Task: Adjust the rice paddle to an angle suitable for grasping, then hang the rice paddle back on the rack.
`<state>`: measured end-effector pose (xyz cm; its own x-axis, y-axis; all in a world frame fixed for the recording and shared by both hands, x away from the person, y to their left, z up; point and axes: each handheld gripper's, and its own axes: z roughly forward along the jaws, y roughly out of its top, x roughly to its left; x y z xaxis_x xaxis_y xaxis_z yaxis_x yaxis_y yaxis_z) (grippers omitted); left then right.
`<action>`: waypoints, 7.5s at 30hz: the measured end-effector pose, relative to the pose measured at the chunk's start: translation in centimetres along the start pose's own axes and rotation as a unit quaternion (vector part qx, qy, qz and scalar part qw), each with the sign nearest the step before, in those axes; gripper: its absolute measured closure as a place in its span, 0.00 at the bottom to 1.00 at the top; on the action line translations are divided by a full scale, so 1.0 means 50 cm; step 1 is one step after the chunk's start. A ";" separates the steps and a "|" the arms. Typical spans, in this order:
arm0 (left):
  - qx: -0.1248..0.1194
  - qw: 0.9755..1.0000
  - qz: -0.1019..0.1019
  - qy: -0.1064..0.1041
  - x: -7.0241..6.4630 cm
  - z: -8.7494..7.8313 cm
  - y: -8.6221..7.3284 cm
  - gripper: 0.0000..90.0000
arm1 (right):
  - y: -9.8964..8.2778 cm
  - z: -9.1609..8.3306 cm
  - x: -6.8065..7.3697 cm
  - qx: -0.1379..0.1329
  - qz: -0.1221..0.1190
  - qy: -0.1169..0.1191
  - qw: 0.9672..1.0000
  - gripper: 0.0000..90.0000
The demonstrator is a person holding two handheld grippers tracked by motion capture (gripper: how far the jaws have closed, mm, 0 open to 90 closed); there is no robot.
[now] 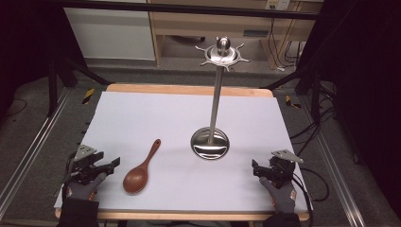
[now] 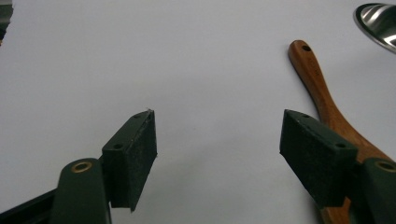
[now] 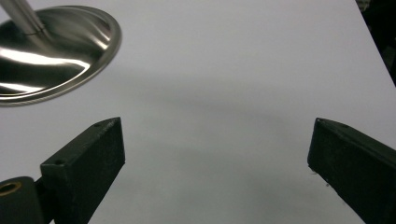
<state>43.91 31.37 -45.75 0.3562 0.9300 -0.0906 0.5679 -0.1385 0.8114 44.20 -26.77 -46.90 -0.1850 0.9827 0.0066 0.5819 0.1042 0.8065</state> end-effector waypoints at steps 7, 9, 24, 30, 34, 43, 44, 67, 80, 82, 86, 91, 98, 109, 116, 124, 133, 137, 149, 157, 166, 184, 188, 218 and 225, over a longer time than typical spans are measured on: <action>-0.011 1.000 0.007 -0.007 -0.020 -0.011 0.011 0.33 | 0.000 -0.009 0.003 0.001 -0.019 0.007 1.000 0.11; -0.009 1.000 0.009 -0.010 -0.023 -0.012 0.013 0.33 | 0.000 -0.008 0.003 0.002 -0.023 0.006 1.000 0.12; -0.006 0.999 0.037 -0.030 -0.075 -0.013 0.042 0.33 | -0.001 -0.013 0.003 0.004 -0.026 0.013 1.000 0.10; -0.009 0.998 0.045 -0.035 -0.087 -0.012 0.053 0.33 | -0.001 -0.014 0.006 0.005 -0.033 0.010 0.999 0.11; -0.009 0.998 0.052 -0.037 -0.097 -0.011 0.063 0.32 | -0.001 -0.014 0.006 0.007 -0.034 0.011 0.999 0.11; -0.007 0.997 0.069 -0.036 -0.111 -0.006 0.085 0.31 | -0.003 -0.012 0.008 0.012 -0.041 0.009 0.999 0.11; -0.007 0.997 0.069 -0.036 -0.111 -0.006 0.085 0.30 | -0.003 -0.012 0.008 0.012 -0.041 0.009 0.999 0.11; 0.036 0.995 0.087 -0.046 -0.137 0.044 0.137 0.31 | -0.001 -0.019 0.016 -0.001 -0.050 -0.005 0.999 0.16; 0.077 0.992 0.091 -0.043 -0.146 0.076 0.144 0.37 | -0.003 -0.012 0.017 0.017 -0.054 0.004 0.998 0.16; 0.084 0.991 0.091 -0.046 -0.148 0.080 0.146 0.39 | -0.002 -0.012 0.017 0.015 -0.054 0.004 0.998 0.16; 0.097 0.990 0.094 -0.050 -0.152 0.088 0.148 0.42 | -0.002 -0.011 0.017 0.018 -0.053 0.003 0.998 0.17; 0.112 0.987 0.096 -0.057 -0.158 0.098 0.146 0.44 | -0.002 -0.012 0.017 0.020 -0.055 0.002 0.998 0.17; 0.133 0.985 0.093 -0.058 -0.161 0.111 0.144 0.48 | -0.002 -0.011 0.017 0.023 -0.056 0.002 0.998 0.17; 0.169 0.977 0.117 -0.054 -0.167 0.130 0.136 0.50 | -0.002 -0.011 0.018 0.026 -0.055 0.005 0.998 0.17; 0.186 0.974 0.118 -0.055 -0.168 0.142 0.132 0.53 | -0.003 -0.009 0.018 0.028 -0.059 0.006 0.998 0.17; 0.206 0.969 0.122 -0.052 -0.170 0.155 0.127 0.60 | -0.003 -0.008 0.018 0.031 -0.058 0.007 0.998 0.17; 0.231 0.964 0.120 -0.054 -0.172 0.171 0.122 0.68 | -0.003 -0.007 0.019 0.033 -0.058 0.007 0.998 0.17; 0.242 0.962 0.118 -0.055 -0.175 0.180 0.120 0.73 | -0.003 -0.007 0.019 0.035 -0.056 0.008 0.998 0.17; 0.255 0.960 0.100 -0.052 -0.175 0.186 0.126 0.78 | -0.003 -0.007 0.019 0.037 -0.057 0.010 0.998 0.17; 0.267 0.957 0.101 -0.046 -0.178 0.190 0.131 0.79 | -0.003 -0.006 0.018 0.039 -0.059 0.012 0.997 0.17; 0.270 0.956 0.107 -0.048 -0.174 0.190 0.133 0.86 | -0.003 -0.006 0.018 0.040 -0.055 0.014 0.998 0.17; 0.288 0.948 0.128 -0.049 -0.179 0.196 0.139 0.86 | -0.003 -0.006 0.017 0.041 -0.053 0.019 0.998 0.17; 0.286 0.948 0.132 -0.048 -0.180 0.195 0.138 0.86 | -0.003 -0.005 0.018 0.043 -0.049 0.018 0.998 0.17; 0.243 0.957 0.140 -0.068 -0.176 0.138 0.148 0.87 | -0.002 -0.006 0.014 0.044 -0.050 0.019 0.998 0.17; 0.192 0.969 0.136 -0.079 -0.167 0.092 0.157 0.87 | -0.002 -0.006 0.014 0.043 -0.049 0.019 0.998 0.17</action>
<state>48.81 20.93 -41.27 0.6236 0.7816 -0.0157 0.6604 -0.5159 0.5457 43.78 -26.14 -46.81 -0.2732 0.9608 -0.0474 0.6248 0.2147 0.7507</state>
